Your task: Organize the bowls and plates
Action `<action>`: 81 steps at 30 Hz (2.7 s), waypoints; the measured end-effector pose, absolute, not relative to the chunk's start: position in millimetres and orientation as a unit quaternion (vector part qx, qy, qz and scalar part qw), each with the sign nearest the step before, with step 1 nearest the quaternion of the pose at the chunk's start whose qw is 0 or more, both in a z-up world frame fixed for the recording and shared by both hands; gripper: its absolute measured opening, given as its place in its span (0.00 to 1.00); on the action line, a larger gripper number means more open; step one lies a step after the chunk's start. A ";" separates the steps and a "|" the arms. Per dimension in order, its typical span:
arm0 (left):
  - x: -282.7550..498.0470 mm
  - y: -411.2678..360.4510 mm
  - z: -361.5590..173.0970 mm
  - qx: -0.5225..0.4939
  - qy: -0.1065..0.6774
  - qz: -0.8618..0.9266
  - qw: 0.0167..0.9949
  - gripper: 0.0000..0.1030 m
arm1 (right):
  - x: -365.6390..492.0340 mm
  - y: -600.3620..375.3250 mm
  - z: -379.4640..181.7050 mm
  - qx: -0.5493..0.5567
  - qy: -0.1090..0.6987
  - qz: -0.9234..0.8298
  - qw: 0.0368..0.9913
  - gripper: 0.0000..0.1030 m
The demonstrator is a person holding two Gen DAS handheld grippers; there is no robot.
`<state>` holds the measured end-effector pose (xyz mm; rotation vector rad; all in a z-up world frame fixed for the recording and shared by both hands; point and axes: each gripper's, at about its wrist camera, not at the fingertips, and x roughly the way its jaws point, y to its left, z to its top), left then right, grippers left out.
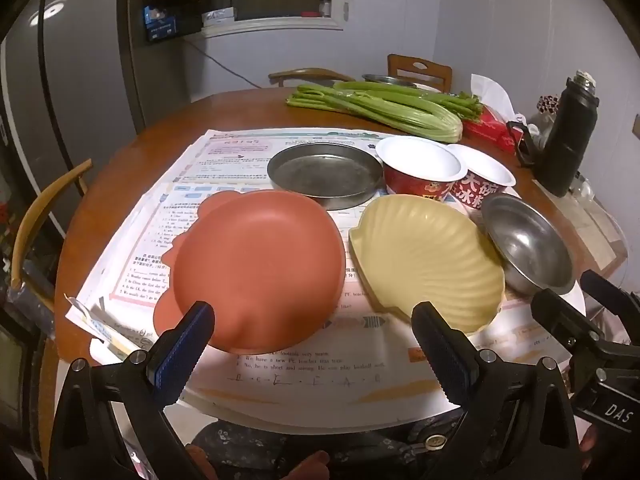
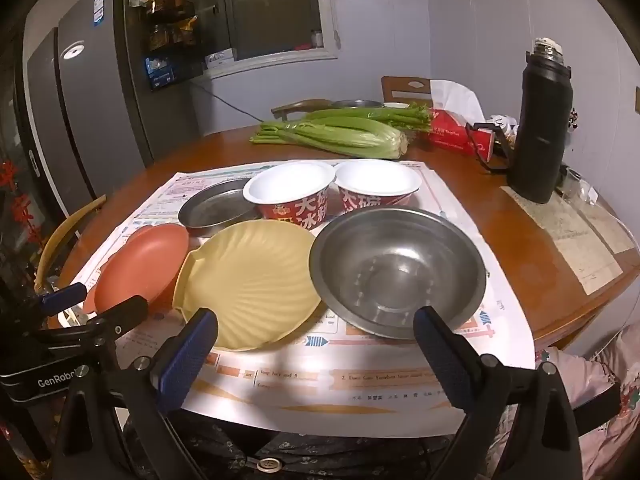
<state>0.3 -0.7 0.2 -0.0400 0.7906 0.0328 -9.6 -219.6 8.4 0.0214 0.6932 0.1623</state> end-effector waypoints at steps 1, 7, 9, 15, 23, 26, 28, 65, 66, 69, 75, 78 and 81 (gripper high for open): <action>0.5 -1.1 0.2 -0.017 0.384 0.017 0.923 0.96 | -10.2 -220.6 9.5 0.007 0.338 0.079 0.938 0.95; 0.6 -0.9 -0.3 -0.014 0.379 0.031 0.925 0.96 | -11.5 -208.6 6.9 -0.012 0.337 0.070 0.939 0.95; -1.0 -2.4 -0.3 -0.014 0.377 0.036 0.925 0.96 | -11.2 -213.0 6.7 -0.004 0.339 0.075 0.938 0.95; 0.1 -3.1 -5.2 -0.017 0.396 0.010 0.918 0.96 | -8.4 -216.4 4.9 0.003 0.348 0.081 0.934 0.94; -0.7 -4.5 -6.1 -0.014 0.394 0.011 0.919 0.96 | -8.0 -216.0 4.2 0.001 0.347 0.080 0.935 0.94; -0.6 -4.5 -6.2 -0.014 0.395 0.011 0.918 0.96 | -8.5 -215.7 3.2 0.001 0.347 0.079 0.935 0.94; -0.3 -5.1 -6.1 -0.013 0.395 0.011 0.918 0.96 | -8.8 -215.6 3.2 0.001 0.347 0.080 0.934 0.94; -1.6 -6.4 -6.1 -0.014 0.395 0.010 0.919 0.96 | -9.6 -213.9 0.4 0.001 0.352 0.079 0.933 0.94; -1.8 -6.5 -6.2 -0.014 0.395 0.010 0.919 0.96 | -9.5 -213.9 0.4 0.001 0.352 0.078 0.933 0.94; -2.0 -6.4 -6.3 -0.014 0.395 0.010 0.919 0.96 | -9.7 -213.6 0.5 0.002 0.353 0.079 0.932 0.94; -2.0 -6.9 -6.0 -0.015 0.394 0.010 0.919 0.96 | -9.9 -213.2 0.2 -0.001 0.353 0.081 0.932 0.94; -2.4 -6.7 -5.8 -0.016 0.394 0.010 0.919 0.96 | -10.6 -211.4 0.0 -0.003 0.353 0.083 0.932 0.94; -3.1 -4.5 -4.7 -0.018 0.394 0.009 0.919 0.96 | -11.4 -209.0 0.3 -0.007 0.352 0.084 0.932 0.94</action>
